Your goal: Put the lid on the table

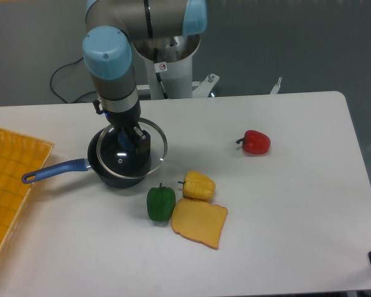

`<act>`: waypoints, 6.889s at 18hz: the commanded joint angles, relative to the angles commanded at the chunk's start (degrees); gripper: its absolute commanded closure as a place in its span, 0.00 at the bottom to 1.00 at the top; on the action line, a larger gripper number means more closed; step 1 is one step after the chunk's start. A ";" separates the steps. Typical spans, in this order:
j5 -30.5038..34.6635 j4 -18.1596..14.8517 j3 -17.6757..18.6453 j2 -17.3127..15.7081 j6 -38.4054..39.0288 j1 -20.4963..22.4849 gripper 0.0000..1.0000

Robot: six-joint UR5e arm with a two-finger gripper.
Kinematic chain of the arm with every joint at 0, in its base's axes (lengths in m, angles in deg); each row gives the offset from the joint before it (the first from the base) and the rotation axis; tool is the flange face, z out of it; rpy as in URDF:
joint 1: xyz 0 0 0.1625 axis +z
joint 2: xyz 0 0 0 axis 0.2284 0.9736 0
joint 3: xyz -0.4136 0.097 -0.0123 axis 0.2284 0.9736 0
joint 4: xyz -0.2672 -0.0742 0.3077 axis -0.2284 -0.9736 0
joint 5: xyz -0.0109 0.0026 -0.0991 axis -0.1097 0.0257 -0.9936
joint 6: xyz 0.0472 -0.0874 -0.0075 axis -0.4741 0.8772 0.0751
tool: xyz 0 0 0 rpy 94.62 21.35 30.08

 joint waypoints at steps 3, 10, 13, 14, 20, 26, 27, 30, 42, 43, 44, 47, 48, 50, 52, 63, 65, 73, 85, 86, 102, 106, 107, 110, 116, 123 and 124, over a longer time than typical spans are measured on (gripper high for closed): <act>0.00 0.09 0.00 0.00 0.26 0.09 0.55; 0.09 -0.09 -0.88 0.17 0.09 0.44 0.56; 0.18 0.00 -0.88 0.18 0.09 0.44 0.56; 0.26 0.09 -0.88 0.18 0.09 0.44 0.56; 0.44 0.44 -1.23 0.18 -0.09 3.07 0.56; 0.79 0.53 -2.29 0.79 -3.69 5.45 0.56; 1.05 0.53 -2.37 0.88 -3.78 6.15 0.56; 1.14 0.62 -2.99 1.40 -4.74 7.55 0.56; 1.23 4.21 -3.78 4.22 -7.90 13.70 0.56; 1.23 4.39 -3.87 4.22 -8.17 14.32 0.56; 1.23 4.48 -3.87 4.22 -8.26 14.94 0.56; 3.33 4.48 -4.57 5.09 -8.17 15.99 0.56; 3.69 4.40 -4.66 5.71 -8.00 16.17 0.56; 3.78 4.92 -4.83 6.59 -7.56 17.48 0.56; 3.78 5.01 -4.57 6.68 -7.47 18.80 0.56; 3.52 5.45 -4.92 10.72 -7.12 22.93 0.55; 3.52 6.24 -5.18 11.69 -6.68 23.12 0.55; 3.60 8.88 -5.89 15.81 -7.29 23.38 0.55; 3.69 10.20 -8.17 20.39 -7.38 23.38 0.55; 3.69 10.28 -8.17 20.48 -7.38 23.38 0.55; 3.78 10.37 -8.17 21.09 -8.00 23.91 0.55; 3.78 10.37 -8.17 21.18 -8.09 23.91 0.55; 3.78 10.37 -8.26 21.27 -8.09 23.91 0.55; 3.78 10.37 -8.26 21.18 -8.09 23.99 0.55; 3.78 10.81 -8.09 22.06 -8.09 23.99 0.55; 3.78 11.77 -8.53 22.67 -8.35 24.43 0.55; 3.78 11.87 -8.35 22.68 -8.35 24.43 0.55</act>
